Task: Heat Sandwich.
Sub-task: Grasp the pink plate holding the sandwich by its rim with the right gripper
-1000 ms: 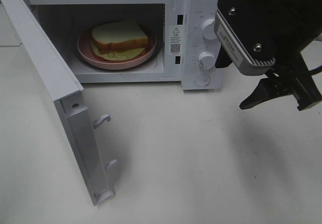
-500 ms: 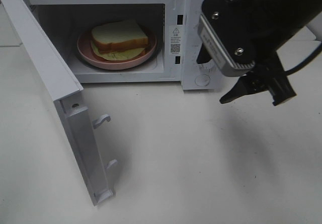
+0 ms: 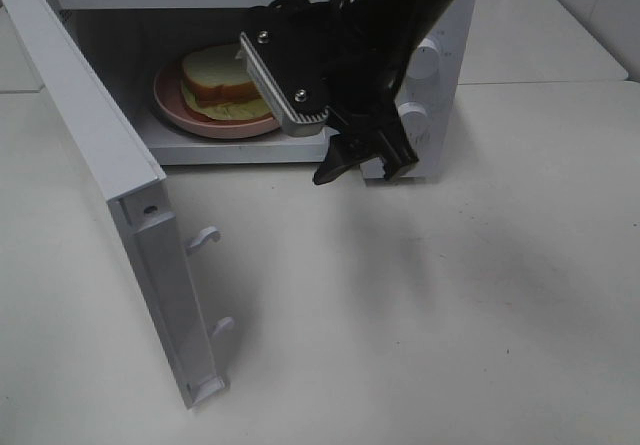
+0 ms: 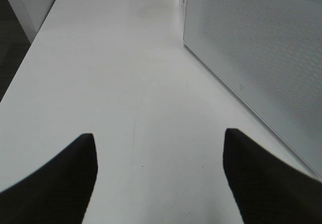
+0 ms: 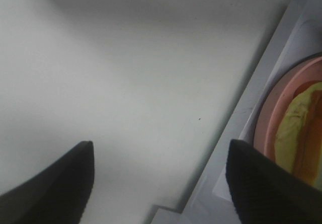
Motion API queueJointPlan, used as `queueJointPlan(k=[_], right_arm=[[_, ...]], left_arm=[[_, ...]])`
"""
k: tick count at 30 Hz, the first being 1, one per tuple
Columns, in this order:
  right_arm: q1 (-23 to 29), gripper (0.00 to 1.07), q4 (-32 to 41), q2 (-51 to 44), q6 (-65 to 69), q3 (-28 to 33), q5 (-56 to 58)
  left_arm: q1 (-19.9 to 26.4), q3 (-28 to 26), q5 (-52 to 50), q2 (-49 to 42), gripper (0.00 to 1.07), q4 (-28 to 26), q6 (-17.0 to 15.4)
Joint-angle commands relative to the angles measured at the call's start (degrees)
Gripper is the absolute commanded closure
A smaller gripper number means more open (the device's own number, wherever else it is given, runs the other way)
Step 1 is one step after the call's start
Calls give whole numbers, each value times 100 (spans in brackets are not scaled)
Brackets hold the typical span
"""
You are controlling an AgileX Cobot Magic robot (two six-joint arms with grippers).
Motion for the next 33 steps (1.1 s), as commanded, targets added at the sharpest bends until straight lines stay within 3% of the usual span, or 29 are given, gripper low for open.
queueJointPlan(k=[1,11,33], right_arm=[[23,37,52,453,-6,-435,0],[11,38,29,1398,602,-1421,0],[-120,38,-584,2481,1644,-2676,-46]], left_arm=[[17,6,-74,-40,39,-23,-52],[17,6,-74,-40,39,-23,-52],[17,6,-74,-40,39,-23,-52]])
